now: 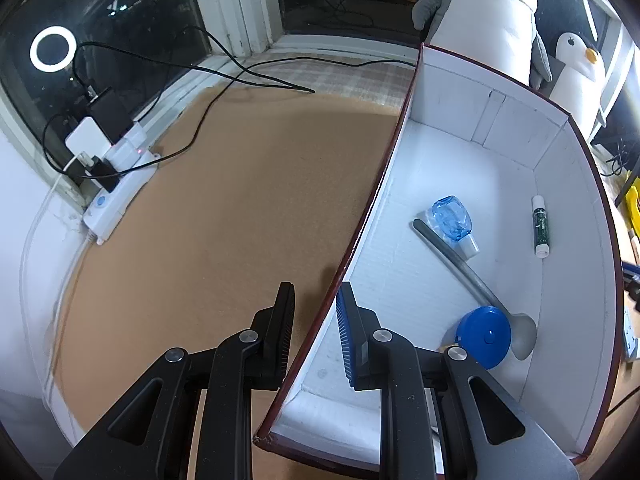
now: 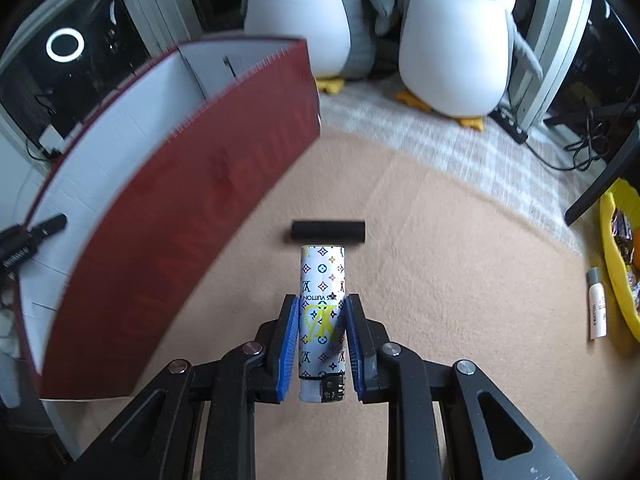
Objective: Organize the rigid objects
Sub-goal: 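Carry the lighter into the box and release it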
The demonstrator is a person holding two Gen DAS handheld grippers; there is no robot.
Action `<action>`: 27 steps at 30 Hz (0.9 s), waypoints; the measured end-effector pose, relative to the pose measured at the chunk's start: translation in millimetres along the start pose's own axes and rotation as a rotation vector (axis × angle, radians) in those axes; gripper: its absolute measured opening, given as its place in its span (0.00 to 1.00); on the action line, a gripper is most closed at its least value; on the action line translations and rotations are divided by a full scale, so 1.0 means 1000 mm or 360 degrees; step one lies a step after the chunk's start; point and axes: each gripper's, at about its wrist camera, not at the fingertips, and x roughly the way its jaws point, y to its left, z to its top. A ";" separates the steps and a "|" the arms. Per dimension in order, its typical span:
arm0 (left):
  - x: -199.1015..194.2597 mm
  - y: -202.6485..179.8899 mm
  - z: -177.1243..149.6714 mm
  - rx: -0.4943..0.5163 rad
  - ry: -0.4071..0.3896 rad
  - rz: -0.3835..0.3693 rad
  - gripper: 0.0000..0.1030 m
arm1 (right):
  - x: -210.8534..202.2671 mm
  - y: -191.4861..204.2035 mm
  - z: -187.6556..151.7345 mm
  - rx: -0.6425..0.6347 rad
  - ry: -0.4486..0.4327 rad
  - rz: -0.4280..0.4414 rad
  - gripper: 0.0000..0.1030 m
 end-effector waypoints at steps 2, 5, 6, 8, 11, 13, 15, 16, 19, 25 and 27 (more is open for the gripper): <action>-0.001 0.001 -0.001 -0.0007 -0.0004 -0.0011 0.19 | -0.012 0.006 0.005 0.0002 -0.0045 0.0022 0.20; -0.003 0.003 -0.003 -0.0018 -0.0011 -0.0028 0.19 | -0.025 0.019 0.013 -0.0011 -0.0101 0.0055 0.20; -0.003 0.004 -0.003 -0.0023 -0.0012 -0.0035 0.19 | -0.030 0.023 0.013 -0.0017 -0.0112 0.0066 0.20; -0.004 0.006 -0.005 -0.0033 -0.0017 -0.0048 0.19 | -0.038 0.035 0.015 -0.0039 -0.0133 0.0094 0.20; -0.006 0.008 -0.007 -0.0042 -0.0023 -0.0063 0.19 | -0.044 0.055 0.018 -0.0082 -0.0151 0.0130 0.20; -0.007 0.009 -0.008 -0.0045 -0.0030 -0.0071 0.19 | -0.047 0.068 0.019 -0.0104 -0.0157 0.0153 0.20; -0.008 0.010 -0.009 -0.0050 -0.0035 -0.0077 0.18 | -0.048 0.080 0.019 -0.0123 -0.0160 0.0177 0.20; -0.008 0.011 -0.009 -0.0053 -0.0037 -0.0083 0.18 | -0.049 0.086 0.019 -0.0131 -0.0162 0.0184 0.20; -0.010 0.012 -0.011 -0.0062 -0.0049 -0.0099 0.18 | -0.050 0.106 0.021 -0.0157 -0.0168 0.0214 0.20; -0.012 0.015 -0.012 -0.0073 -0.0063 -0.0133 0.16 | -0.045 0.143 0.027 -0.0210 -0.0161 0.0262 0.20; -0.012 0.016 -0.012 -0.0076 -0.0066 -0.0145 0.16 | -0.040 0.155 0.028 -0.0223 -0.0150 0.0267 0.20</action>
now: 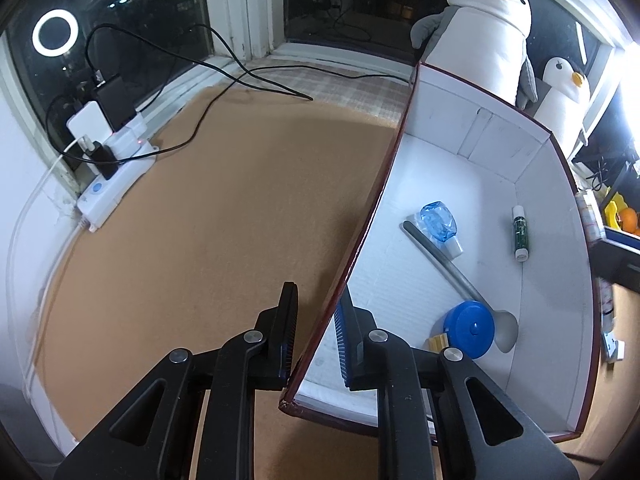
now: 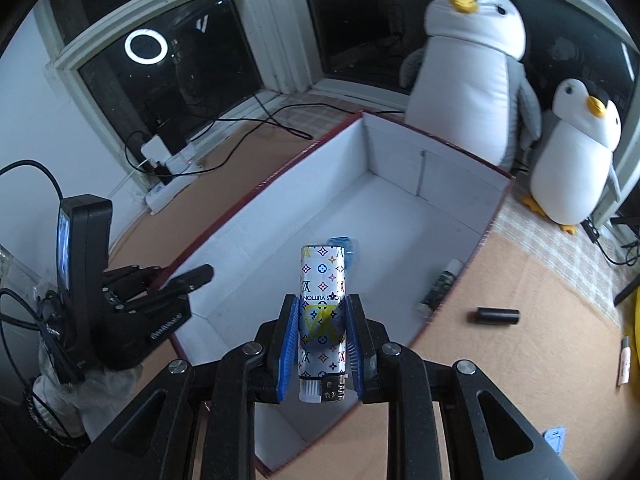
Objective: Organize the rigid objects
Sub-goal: 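Carry the lighter into the box and release it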
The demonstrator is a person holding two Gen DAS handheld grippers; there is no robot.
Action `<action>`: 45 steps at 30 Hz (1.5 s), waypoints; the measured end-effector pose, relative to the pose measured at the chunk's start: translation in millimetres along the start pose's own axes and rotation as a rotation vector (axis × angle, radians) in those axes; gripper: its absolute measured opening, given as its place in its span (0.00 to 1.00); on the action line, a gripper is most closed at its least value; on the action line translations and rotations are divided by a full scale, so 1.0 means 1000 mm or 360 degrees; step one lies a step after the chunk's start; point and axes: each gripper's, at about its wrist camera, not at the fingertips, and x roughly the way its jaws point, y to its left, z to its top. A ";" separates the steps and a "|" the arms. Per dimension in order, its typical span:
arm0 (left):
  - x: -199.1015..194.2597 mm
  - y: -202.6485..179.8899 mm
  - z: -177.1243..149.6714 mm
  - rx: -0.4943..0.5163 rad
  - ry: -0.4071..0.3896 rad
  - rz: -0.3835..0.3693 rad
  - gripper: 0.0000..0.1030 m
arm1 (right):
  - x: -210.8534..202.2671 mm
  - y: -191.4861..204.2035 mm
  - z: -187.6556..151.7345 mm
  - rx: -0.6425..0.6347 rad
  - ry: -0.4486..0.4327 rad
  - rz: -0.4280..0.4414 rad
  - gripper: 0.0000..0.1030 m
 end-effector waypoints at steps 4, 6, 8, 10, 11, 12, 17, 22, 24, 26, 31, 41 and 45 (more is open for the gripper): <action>0.000 0.001 0.000 0.0000 -0.0009 -0.0016 0.15 | 0.015 0.016 0.004 -0.0002 0.0040 0.0021 0.20; 0.000 0.002 -0.001 0.0001 -0.0012 -0.0023 0.15 | 0.022 0.021 0.006 -0.0007 0.0059 0.0021 0.20; 0.000 0.003 -0.001 -0.0002 -0.0013 -0.0034 0.15 | 0.029 0.026 0.008 -0.0012 0.0077 0.0016 0.20; 0.000 0.004 -0.001 -0.0006 -0.0014 -0.0044 0.15 | 0.036 0.030 0.010 -0.0010 0.0095 0.0007 0.20; 0.000 0.004 -0.001 -0.0006 -0.0016 -0.0048 0.15 | 0.039 0.030 0.011 -0.0006 0.0101 0.0005 0.20; 0.000 0.005 -0.002 -0.0006 -0.0017 -0.0051 0.15 | 0.041 0.031 0.011 -0.0002 0.0109 0.0004 0.20; 0.001 0.006 -0.001 -0.0006 -0.0023 -0.0067 0.14 | 0.052 0.033 0.012 0.0012 0.0141 0.0008 0.20; 0.002 0.006 -0.002 -0.0007 -0.0024 -0.0080 0.14 | 0.058 0.034 0.011 0.0016 0.0153 0.0004 0.20; 0.003 0.007 -0.002 -0.0009 -0.0024 -0.0084 0.14 | 0.060 0.033 0.011 0.0019 0.0156 -0.0007 0.21; 0.003 0.007 -0.001 -0.0009 -0.0022 -0.0085 0.14 | 0.060 0.031 0.010 0.0035 0.0153 -0.0020 0.29; 0.004 0.006 -0.001 -0.0008 -0.0019 -0.0082 0.14 | 0.053 0.022 0.010 0.0087 0.0107 -0.0034 0.42; 0.003 0.004 -0.002 -0.0002 -0.0017 -0.0068 0.14 | 0.034 0.011 0.011 0.0127 0.0036 -0.0017 0.43; 0.003 0.004 -0.002 0.0004 -0.0012 -0.0058 0.14 | 0.025 0.005 0.007 0.0135 0.0013 -0.0015 0.45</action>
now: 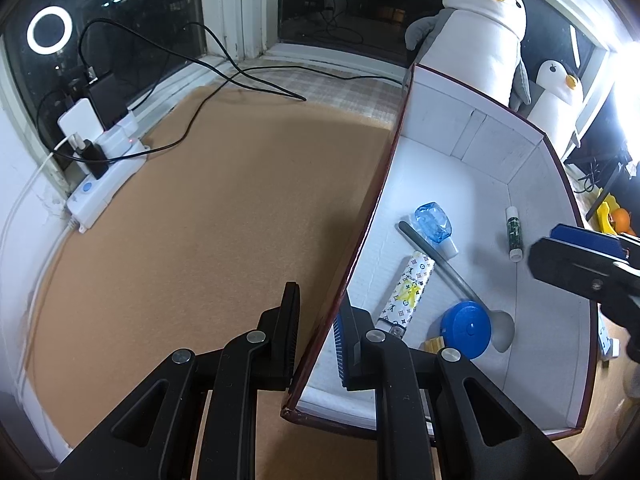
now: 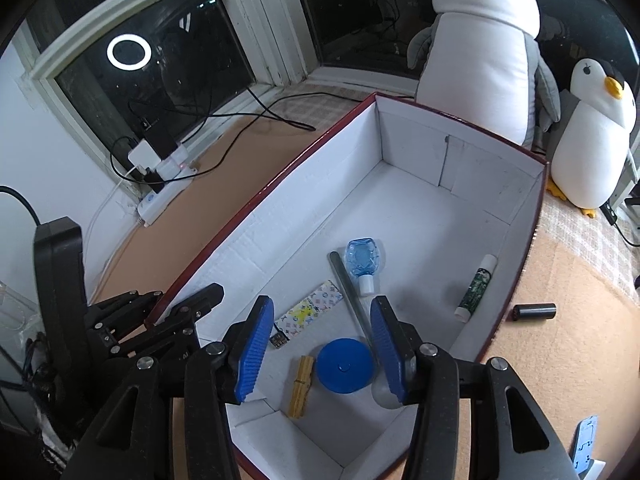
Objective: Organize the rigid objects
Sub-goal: 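Carry the lighter into the box and release it, then move the right gripper to the blue phone stand and grasp it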
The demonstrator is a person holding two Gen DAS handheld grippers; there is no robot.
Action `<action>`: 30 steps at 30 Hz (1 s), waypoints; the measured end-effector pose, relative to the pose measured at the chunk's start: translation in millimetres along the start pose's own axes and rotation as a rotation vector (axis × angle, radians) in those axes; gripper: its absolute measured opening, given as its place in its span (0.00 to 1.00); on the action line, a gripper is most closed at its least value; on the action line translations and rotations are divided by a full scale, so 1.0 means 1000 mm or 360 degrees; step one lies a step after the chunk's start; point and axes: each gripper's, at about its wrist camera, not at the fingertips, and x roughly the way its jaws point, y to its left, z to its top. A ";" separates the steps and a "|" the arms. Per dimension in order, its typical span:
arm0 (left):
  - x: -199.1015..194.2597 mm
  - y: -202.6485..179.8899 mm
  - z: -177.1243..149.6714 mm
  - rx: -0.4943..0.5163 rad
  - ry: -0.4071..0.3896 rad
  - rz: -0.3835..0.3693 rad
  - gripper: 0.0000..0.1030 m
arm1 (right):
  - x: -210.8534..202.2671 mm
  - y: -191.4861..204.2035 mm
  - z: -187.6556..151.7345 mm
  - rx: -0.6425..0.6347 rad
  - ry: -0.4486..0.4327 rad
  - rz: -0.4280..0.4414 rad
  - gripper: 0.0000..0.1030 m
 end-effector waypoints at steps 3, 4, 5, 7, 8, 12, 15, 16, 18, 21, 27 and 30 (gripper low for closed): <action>0.000 -0.001 0.001 0.0006 0.0002 0.0010 0.14 | -0.008 -0.009 -0.005 0.0006 -0.0017 -0.0025 0.45; 0.000 -0.001 0.001 0.0007 0.0003 0.0011 0.14 | -0.011 -0.012 -0.006 0.0012 -0.0021 -0.0026 0.45; 0.000 -0.001 0.001 0.0009 0.0004 0.0014 0.14 | -0.015 -0.017 -0.008 0.0026 -0.0026 -0.0023 0.45; 0.000 -0.001 0.001 0.0011 0.0007 0.0018 0.14 | -0.023 -0.028 -0.013 0.0048 -0.0034 -0.0020 0.45; 0.000 -0.002 0.002 0.0014 0.0009 0.0021 0.14 | -0.027 -0.031 -0.016 0.0052 -0.0036 -0.0026 0.45; 0.000 -0.003 0.002 0.0020 0.0014 0.0031 0.15 | -0.044 -0.054 -0.029 0.0081 -0.0045 -0.0048 0.47; 0.000 -0.003 0.003 0.0022 0.0017 0.0042 0.15 | -0.060 -0.079 -0.044 0.0160 -0.0066 -0.0052 0.51; 0.001 -0.004 0.003 0.0022 0.0018 0.0045 0.15 | -0.065 -0.090 -0.050 0.0199 -0.0072 -0.0055 0.52; 0.001 -0.004 0.003 0.0024 0.0023 0.0052 0.15 | -0.074 -0.113 -0.062 0.0285 -0.0079 -0.0064 0.59; 0.002 -0.005 0.004 0.0030 0.0031 0.0063 0.15 | -0.086 -0.152 -0.083 0.0426 -0.0071 -0.0085 0.64; 0.003 -0.007 0.005 0.0043 0.0043 0.0090 0.16 | -0.100 -0.201 -0.113 0.0474 -0.0005 -0.0260 0.64; 0.003 -0.007 0.006 0.0042 0.0049 0.0097 0.16 | -0.103 -0.216 -0.120 0.0458 0.0040 -0.0333 0.64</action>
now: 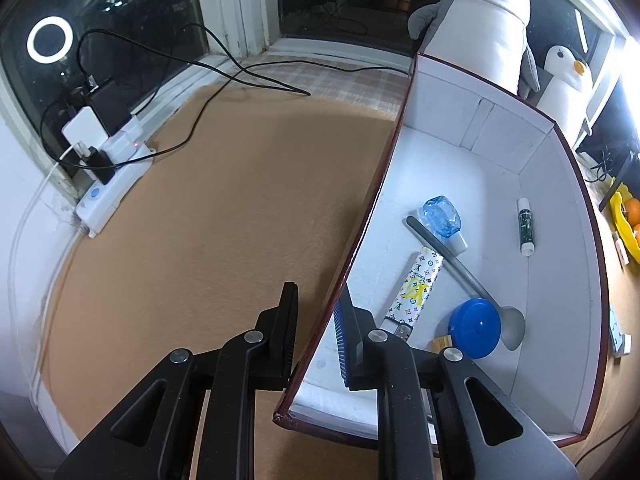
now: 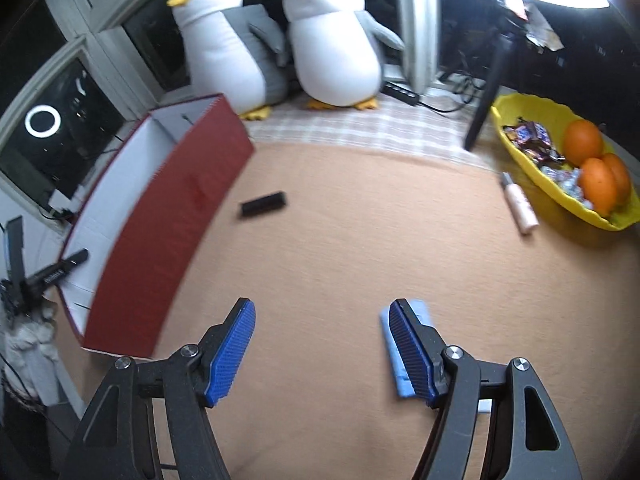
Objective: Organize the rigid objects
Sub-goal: 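Move the right gripper to the blue phone stand and grasp it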
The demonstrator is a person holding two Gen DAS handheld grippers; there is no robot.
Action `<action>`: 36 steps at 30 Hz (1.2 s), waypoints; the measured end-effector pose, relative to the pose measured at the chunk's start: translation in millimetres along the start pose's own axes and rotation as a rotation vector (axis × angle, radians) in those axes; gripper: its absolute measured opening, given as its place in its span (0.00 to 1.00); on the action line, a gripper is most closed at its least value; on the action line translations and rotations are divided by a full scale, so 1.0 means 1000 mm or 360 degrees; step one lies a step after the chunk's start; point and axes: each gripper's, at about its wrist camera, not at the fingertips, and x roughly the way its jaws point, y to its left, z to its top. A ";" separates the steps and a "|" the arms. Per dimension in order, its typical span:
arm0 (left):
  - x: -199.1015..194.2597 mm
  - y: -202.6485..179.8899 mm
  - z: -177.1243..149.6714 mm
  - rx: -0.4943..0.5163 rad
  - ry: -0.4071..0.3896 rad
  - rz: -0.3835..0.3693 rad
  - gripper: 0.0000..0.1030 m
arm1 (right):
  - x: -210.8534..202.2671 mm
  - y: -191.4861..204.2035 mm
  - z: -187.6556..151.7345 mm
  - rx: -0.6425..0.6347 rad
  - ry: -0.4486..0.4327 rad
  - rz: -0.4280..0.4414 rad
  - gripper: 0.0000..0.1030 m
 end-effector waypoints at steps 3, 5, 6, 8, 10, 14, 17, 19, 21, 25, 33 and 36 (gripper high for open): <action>0.000 -0.001 0.000 0.0008 0.0003 0.0015 0.16 | 0.007 -0.015 -0.003 0.0001 0.0068 -0.0042 0.64; 0.000 -0.002 0.000 0.0008 0.0008 0.0020 0.16 | 0.012 -0.020 -0.005 -0.0015 0.0105 -0.0072 0.64; 0.000 -0.002 0.001 0.0009 0.0010 0.0024 0.17 | 0.016 -0.022 -0.006 -0.0034 0.0127 -0.0090 0.64; 0.000 -0.003 0.001 0.0012 0.0014 0.0033 0.17 | 0.023 -0.024 -0.010 -0.0060 0.0164 -0.0112 0.64; 0.000 -0.004 0.001 0.0017 0.0019 0.0043 0.18 | 0.030 -0.026 -0.014 -0.0082 0.0203 -0.0126 0.64; 0.002 -0.005 0.003 0.0022 0.0031 0.0062 0.19 | 0.042 -0.031 -0.017 -0.0110 0.0254 -0.0143 0.64; 0.004 -0.007 0.004 0.0028 0.0039 0.0074 0.19 | 0.050 -0.034 -0.017 -0.0122 0.0286 -0.0156 0.64; 0.005 -0.008 0.005 0.0032 0.0044 0.0081 0.19 | 0.055 -0.037 -0.018 -0.0131 0.0307 -0.0162 0.63; 0.006 -0.009 0.006 0.0036 0.0048 0.0088 0.19 | 0.058 -0.038 -0.018 -0.0145 0.0324 -0.0163 0.63; 0.008 -0.010 0.007 0.0042 0.0054 0.0099 0.19 | 0.066 -0.039 -0.018 -0.0175 0.0358 -0.0161 0.58; 0.009 -0.011 0.007 0.0047 0.0061 0.0113 0.19 | 0.074 -0.039 -0.018 -0.0206 0.0401 -0.0162 0.45; 0.009 -0.011 0.007 0.0047 0.0060 0.0112 0.19 | 0.074 -0.040 -0.017 -0.0202 0.0400 -0.0163 0.36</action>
